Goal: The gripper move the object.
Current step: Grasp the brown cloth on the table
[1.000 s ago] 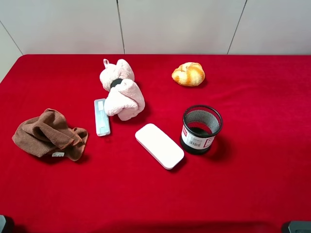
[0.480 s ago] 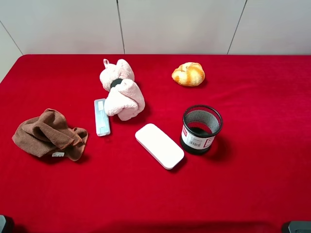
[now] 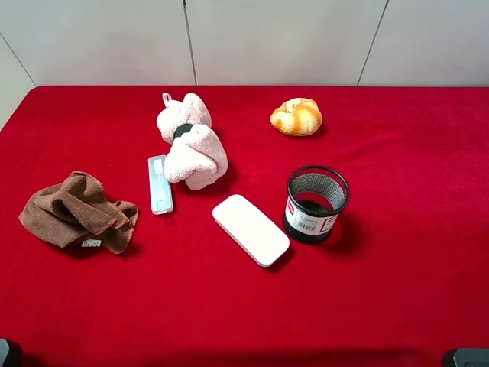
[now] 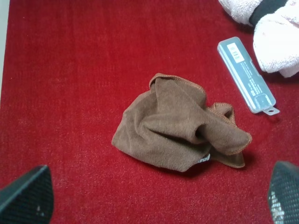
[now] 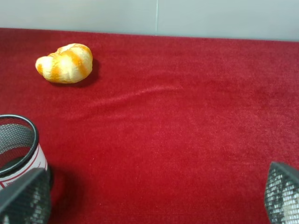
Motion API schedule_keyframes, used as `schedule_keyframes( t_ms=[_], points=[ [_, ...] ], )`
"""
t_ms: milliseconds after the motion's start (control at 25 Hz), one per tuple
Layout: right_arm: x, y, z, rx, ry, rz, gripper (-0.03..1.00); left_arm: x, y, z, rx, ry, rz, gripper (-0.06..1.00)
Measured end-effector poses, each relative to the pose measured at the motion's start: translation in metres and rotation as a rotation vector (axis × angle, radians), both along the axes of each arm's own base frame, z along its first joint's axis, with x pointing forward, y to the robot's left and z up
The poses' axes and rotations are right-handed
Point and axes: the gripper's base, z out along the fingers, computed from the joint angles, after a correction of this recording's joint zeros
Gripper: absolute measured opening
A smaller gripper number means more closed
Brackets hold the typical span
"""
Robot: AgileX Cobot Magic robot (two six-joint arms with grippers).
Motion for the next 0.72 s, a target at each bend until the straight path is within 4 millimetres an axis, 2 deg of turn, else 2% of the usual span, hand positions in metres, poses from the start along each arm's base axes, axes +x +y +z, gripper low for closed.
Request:
schedule_keyframes(
  t_ms=[320, 720],
  points=[
    [0.0, 0.0, 0.0, 0.001, 0.0, 0.0, 0.69, 0.054, 0.001, 0.022, -0.004, 0.202, -0.005, 0.9],
    [0.0, 0.0, 0.0, 0.001, 0.0, 0.0, 0.69, 0.128, 0.004, 0.014, -0.011, 0.409, -0.003, 0.89]
  ],
)
